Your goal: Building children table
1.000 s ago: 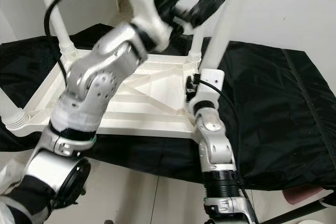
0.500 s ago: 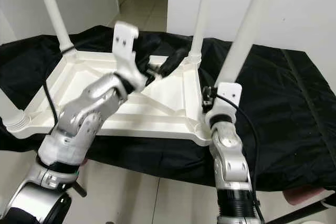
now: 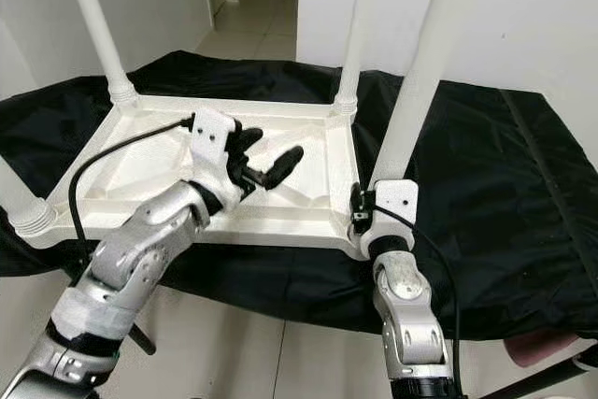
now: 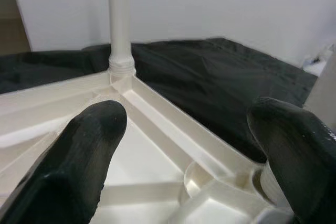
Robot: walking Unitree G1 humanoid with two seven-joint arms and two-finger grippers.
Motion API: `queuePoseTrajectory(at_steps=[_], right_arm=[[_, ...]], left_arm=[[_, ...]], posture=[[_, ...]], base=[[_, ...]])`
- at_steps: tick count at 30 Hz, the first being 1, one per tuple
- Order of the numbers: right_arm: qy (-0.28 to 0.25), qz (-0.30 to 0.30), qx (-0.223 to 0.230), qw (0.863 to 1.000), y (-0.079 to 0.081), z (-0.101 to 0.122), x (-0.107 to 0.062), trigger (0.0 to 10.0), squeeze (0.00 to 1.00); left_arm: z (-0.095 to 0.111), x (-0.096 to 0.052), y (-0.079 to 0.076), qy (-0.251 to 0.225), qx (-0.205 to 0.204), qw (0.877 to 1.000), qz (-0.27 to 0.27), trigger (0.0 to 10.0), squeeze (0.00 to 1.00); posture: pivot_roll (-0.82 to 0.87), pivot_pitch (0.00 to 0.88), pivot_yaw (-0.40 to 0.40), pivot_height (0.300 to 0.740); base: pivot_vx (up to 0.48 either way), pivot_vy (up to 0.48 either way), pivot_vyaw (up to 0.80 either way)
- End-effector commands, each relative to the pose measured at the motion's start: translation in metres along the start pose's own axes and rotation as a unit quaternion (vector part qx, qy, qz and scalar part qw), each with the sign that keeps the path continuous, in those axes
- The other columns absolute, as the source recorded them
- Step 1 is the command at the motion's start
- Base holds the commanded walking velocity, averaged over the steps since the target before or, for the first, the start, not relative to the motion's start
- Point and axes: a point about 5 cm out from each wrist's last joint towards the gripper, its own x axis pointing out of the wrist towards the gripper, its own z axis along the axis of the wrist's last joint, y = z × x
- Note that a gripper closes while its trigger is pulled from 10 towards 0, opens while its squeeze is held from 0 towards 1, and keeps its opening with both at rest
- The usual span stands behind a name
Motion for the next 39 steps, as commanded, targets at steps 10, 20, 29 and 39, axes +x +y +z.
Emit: queuePoseTrajectory(at_steps=[10,20,29,39], right_arm=[[0.057,0.028,-0.01,0.998,-0.004,-0.031,-0.003,10.0,0.0],[0.034,0.092,-0.033,0.995,-0.005,-0.029,0.001,10.0,0.0],[0.025,0.165,-0.051,0.985,0.0,-0.032,-0.01,10.0,0.0],[0.027,0.209,-0.079,0.974,-0.002,-0.037,-0.016,10.0,0.0]], left_arm=[[-0.021,-0.012,-0.015,0.063,0.022,0.995,-0.075,10.0,0.0],[-0.026,-0.021,-0.022,0.084,0.032,0.991,-0.102,10.0,0.0],[-0.024,-0.023,-0.021,0.084,0.04,0.991,-0.1,10.0,0.0],[-0.022,-0.022,-0.02,0.084,0.045,0.99,-0.104,10.0,0.0]], posture=[[-0.05,0.026,0.002,0.74],[-0.05,0.033,-0.002,0.74],[-0.05,0.034,0.004,0.74],[-0.05,0.037,0.016,0.74]], base=[[0.0,0.0,0.0],[0.0,0.0,0.0],[0.0,0.0,0.0],[0.0,0.0,0.0]])
